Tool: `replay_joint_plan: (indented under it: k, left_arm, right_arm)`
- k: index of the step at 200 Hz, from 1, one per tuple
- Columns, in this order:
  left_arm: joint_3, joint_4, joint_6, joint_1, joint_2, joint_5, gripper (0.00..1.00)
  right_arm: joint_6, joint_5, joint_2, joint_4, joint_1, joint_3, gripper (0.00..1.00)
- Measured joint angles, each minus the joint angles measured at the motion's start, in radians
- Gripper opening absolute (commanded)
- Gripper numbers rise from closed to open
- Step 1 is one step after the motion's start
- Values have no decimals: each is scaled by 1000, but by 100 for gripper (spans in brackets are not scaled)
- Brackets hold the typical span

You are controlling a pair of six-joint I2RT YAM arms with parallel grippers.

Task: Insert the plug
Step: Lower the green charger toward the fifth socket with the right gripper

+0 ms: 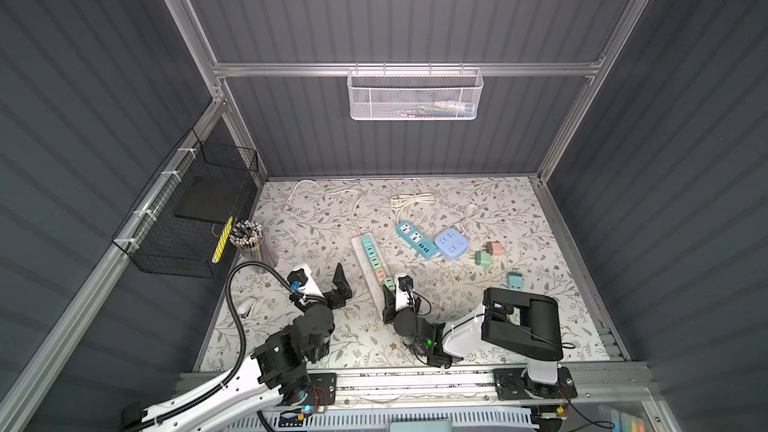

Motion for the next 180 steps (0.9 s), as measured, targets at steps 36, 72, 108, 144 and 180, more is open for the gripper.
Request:
replay_joint_plan:
  k: [36, 72, 108, 144, 180]
  left_arm:
    - [-12, 2, 0, 0, -22, 0, 91]
    - [-13, 4, 1, 0, -26, 3, 91]
    - [-13, 5, 8, 0, -26, 3, 91]
    - [-13, 0, 7, 0, -36, 3, 91]
    - [-13, 1, 7, 0, -40, 4, 91]
  right_arm:
    - [19, 18, 1, -23, 10, -2, 23]
    - [10, 22, 1, -26, 12, -2, 23]
    - [-10, 59, 25, -79, 21, 51, 23]
    - [-12, 84, 52, -167, 26, 124, 23]
    - [37, 93, 62, -324, 25, 188, 23]
